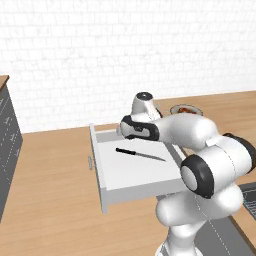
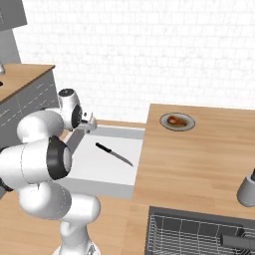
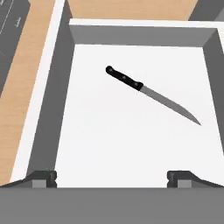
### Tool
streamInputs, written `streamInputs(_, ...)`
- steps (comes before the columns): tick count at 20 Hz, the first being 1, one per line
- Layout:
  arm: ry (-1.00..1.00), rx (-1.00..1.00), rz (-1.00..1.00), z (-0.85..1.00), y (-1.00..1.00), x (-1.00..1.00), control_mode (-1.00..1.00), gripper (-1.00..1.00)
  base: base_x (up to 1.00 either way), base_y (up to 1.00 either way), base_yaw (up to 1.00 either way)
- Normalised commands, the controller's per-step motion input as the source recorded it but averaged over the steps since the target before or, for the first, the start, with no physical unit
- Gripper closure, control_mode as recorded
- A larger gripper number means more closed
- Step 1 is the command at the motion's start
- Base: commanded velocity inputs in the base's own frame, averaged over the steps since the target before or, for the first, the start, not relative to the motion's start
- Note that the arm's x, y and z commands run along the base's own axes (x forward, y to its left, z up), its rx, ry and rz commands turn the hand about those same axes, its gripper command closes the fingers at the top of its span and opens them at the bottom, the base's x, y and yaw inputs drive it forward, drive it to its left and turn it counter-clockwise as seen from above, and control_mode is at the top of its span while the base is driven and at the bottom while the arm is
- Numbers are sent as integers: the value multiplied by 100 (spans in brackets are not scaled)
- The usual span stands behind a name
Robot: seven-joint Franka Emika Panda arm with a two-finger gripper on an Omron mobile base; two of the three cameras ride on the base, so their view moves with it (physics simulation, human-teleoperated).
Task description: Pick up the knife from the drawer and place it on the cutting board. Then place the meat from the plate to the cutting board.
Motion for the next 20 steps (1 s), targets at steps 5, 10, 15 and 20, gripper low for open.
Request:
streamInputs(5, 13, -19, 53, -22, -90, 0, -100, -100, 0, 0, 0)
streamInputs(10, 33, -11, 70, -50, -30, 27, -100, -100, 0, 0, 0)
streamInputs(15, 16, -10, 13, -26, 15, 8, -100, -100, 0, 0, 0)
streamInputs(20, 0, 0, 0, -24, 10, 46, -100, -100, 0, 0, 0)
